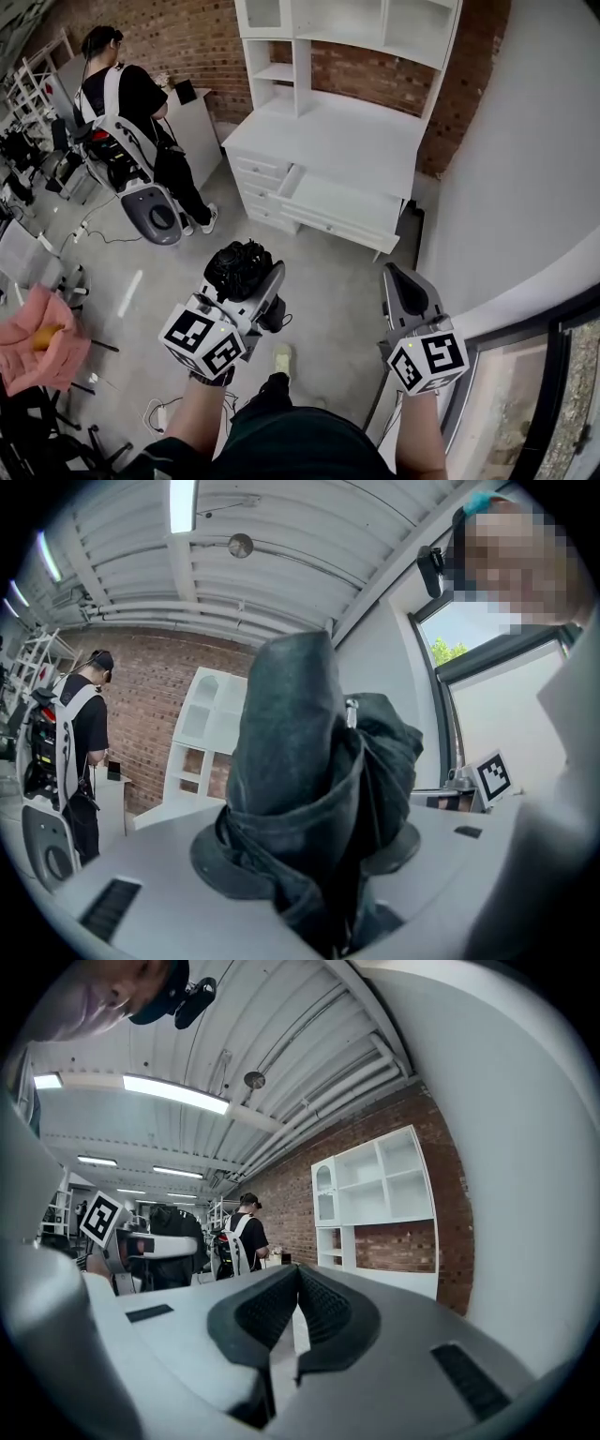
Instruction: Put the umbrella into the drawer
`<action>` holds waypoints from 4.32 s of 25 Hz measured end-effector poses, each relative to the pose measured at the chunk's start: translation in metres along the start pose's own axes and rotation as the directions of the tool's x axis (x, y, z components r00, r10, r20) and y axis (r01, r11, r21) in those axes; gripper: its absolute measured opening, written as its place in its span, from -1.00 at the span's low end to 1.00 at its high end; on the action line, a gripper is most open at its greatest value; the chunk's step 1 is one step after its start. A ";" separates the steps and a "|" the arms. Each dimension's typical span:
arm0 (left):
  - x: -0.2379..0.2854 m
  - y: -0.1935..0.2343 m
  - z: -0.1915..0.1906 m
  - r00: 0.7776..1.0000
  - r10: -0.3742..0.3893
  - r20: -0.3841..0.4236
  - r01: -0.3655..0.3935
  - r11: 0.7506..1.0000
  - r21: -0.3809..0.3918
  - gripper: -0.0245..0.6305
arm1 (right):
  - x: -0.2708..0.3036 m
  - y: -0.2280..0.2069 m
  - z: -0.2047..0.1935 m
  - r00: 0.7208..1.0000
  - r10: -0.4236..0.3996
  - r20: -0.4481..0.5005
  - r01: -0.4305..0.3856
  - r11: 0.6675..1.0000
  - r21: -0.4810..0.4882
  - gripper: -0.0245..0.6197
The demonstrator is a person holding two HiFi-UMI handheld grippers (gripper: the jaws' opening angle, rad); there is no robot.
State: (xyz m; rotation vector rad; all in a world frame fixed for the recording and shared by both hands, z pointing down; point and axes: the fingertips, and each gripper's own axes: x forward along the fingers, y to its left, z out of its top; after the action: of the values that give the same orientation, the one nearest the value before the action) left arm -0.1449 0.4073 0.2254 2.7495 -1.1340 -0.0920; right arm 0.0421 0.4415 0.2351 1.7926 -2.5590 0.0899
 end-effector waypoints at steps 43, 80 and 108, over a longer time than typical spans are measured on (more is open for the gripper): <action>0.343 0.232 -0.005 0.988 -0.153 -0.017 0.150 0.982 -0.111 -0.27 | 0.371 -0.177 0.000 1.000 -0.023 -0.018 0.025 0.997 0.072 -0.91; 0.527 0.357 -0.323 0.903 0.296 -0.313 -0.431 0.628 -0.648 -0.26 | 0.519 -0.301 -0.182 0.986 0.086 -0.140 -0.056 0.978 0.202 -0.91; 0.523 0.382 -0.540 0.623 0.323 -0.712 -0.782 0.268 -0.563 -0.22 | 0.549 -0.337 -0.263 0.961 0.153 -0.232 -0.081 0.952 0.294 -0.91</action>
State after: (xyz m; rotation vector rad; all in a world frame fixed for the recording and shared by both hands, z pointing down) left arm 0.0259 -0.1577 0.8270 1.2220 -1.3598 0.0957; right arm 0.1659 -0.1737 0.5358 1.5758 -2.5649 0.6726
